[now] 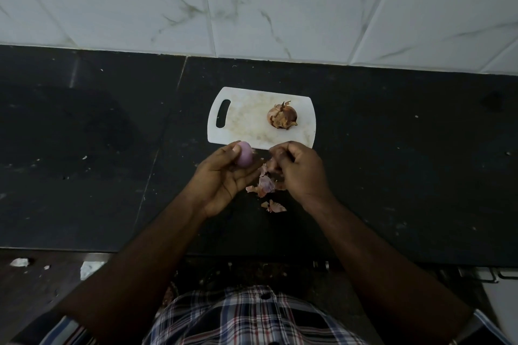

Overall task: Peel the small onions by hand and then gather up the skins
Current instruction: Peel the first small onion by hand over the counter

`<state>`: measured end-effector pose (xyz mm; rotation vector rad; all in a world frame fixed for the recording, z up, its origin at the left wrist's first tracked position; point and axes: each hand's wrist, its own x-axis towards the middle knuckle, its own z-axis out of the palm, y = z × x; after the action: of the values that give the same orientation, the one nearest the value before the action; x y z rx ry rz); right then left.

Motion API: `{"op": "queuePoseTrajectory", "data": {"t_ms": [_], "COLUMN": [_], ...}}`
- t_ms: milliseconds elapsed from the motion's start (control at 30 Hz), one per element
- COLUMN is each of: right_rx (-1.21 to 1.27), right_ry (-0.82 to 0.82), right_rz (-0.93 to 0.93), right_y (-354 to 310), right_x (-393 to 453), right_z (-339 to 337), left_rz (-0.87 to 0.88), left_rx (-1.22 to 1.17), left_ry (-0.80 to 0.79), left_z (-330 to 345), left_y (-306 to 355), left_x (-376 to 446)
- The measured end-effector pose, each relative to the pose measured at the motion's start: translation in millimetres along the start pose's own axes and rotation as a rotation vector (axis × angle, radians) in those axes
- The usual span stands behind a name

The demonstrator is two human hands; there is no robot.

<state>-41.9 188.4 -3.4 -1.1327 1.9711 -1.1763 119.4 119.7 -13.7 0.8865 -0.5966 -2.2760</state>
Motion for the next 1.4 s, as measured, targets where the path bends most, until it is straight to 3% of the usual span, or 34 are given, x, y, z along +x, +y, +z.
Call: {"op": "queuePoseTrajectory", "data": {"t_ms": [200, 333, 400, 533, 800, 933, 1100, 1233, 1400], "right_rx": [-0.042, -0.088, -0.106, -0.268, -0.186, -0.174, -0.157, -0.211, -0.315], "right_ry": [-0.162, -0.096, -0.053, -0.134, -0.106, -0.091, -0.097, -0.149, -0.135], "right_rz": [-0.058, -0.115, -0.095, -0.126, -0.066, -0.151, -0.107, -0.056, -0.182], "right_y": [-7.7, -10.3, -9.8, -8.4, 1.9, -3.1, 2.8, 5.2, 0.4], "right_x": [-1.9, 0.1, 2.1, 1.5, -6.0, -10.2, -4.8, -4.4, 1.2], "right_z": [-7.3, 0.5, 2.8, 3.6, -4.2, -14.3, -21.8, -19.5, -16.8], "left_rz": [-0.103, -0.125, -0.095, 0.023, 0.186, 0.189, 0.213, 0.164, 0.194], "left_rx": [0.069, 0.120, 0.124, 0.214, 0.515, 0.571, 0.769, 0.681, 0.720], "left_ry": [-0.002, -0.016, -0.053, -0.038, 0.012, 0.103, 0.041, 0.031, 0.009], "left_z": [0.1, 1.5, -0.7, -1.8, 9.9, 0.6, -1.6, -1.8, -2.5], "left_y": [-0.4, -1.2, -1.2, 1.0, -7.0, -0.6, 6.0, 6.0, 8.1], "left_x": [-1.4, -1.2, 0.2, 2.4, 3.6, 4.3, 1.4, 1.8, -1.0]}}
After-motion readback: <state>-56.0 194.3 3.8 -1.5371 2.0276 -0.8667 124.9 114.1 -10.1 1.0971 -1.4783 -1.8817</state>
